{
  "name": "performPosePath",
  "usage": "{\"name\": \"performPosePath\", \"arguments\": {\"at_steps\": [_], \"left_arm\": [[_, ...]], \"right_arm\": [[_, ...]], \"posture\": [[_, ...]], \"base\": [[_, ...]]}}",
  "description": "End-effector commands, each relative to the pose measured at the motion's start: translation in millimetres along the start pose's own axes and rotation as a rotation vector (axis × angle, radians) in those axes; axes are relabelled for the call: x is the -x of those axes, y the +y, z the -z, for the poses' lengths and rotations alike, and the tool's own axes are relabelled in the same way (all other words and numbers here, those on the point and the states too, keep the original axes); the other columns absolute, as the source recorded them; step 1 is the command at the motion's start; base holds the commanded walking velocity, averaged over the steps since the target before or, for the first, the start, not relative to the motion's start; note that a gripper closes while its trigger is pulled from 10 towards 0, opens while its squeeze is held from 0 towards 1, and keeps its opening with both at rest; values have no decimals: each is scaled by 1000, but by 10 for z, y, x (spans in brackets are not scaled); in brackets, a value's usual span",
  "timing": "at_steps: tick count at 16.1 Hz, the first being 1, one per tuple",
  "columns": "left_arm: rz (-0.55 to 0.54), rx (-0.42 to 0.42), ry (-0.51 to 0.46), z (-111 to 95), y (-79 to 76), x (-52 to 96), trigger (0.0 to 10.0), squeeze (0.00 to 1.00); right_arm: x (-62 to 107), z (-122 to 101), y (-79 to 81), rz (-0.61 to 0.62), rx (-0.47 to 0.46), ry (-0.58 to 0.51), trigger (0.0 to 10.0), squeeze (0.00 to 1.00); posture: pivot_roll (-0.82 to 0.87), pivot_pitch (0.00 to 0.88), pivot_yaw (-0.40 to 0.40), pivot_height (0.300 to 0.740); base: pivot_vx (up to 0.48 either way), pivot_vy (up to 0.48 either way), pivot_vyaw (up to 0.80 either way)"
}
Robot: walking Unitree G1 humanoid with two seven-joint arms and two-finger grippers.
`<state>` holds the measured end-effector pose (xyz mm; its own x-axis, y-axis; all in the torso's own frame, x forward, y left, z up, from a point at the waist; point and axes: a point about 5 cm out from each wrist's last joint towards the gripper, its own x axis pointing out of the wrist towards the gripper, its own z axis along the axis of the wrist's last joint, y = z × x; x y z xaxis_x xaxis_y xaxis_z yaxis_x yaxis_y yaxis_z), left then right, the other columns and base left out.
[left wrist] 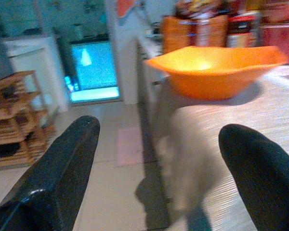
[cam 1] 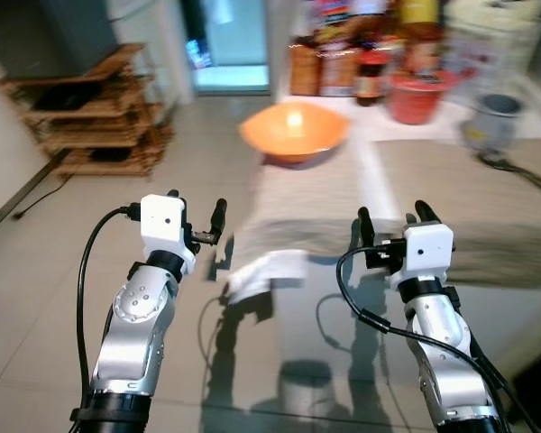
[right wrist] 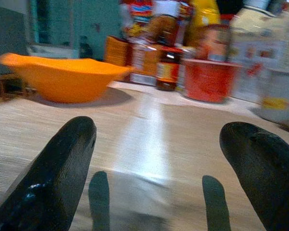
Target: Setting the table
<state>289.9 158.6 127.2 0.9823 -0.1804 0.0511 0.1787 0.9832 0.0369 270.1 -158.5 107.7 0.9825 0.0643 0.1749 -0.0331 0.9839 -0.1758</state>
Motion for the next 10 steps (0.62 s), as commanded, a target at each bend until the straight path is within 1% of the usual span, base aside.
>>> {"name": "performPosePath", "arguments": {"at_steps": [1, 9, 10], "left_arm": [[23, -8, -4, -30, -22, -41, 10000, 0], [10, 4, -2, -22, -18, -57, 10000, 0], [1, 7, -5, -25, -12, -56, 10000, 0]], "right_arm": [[-35, -16, 20, -15, 1, -2, 10000, 0], [-34, 9, 23, -27, 7, 16, 10000, 0], [-36, 8, 25, -29, 7, 16, 10000, 0]], "posture": [[-124, 0, 96, 740], [-123, 0, 93, 740], [-123, 0, 93, 740]], "base": [[289, -382, 0], [292, -376, 0], [0, 0, 0]]}}
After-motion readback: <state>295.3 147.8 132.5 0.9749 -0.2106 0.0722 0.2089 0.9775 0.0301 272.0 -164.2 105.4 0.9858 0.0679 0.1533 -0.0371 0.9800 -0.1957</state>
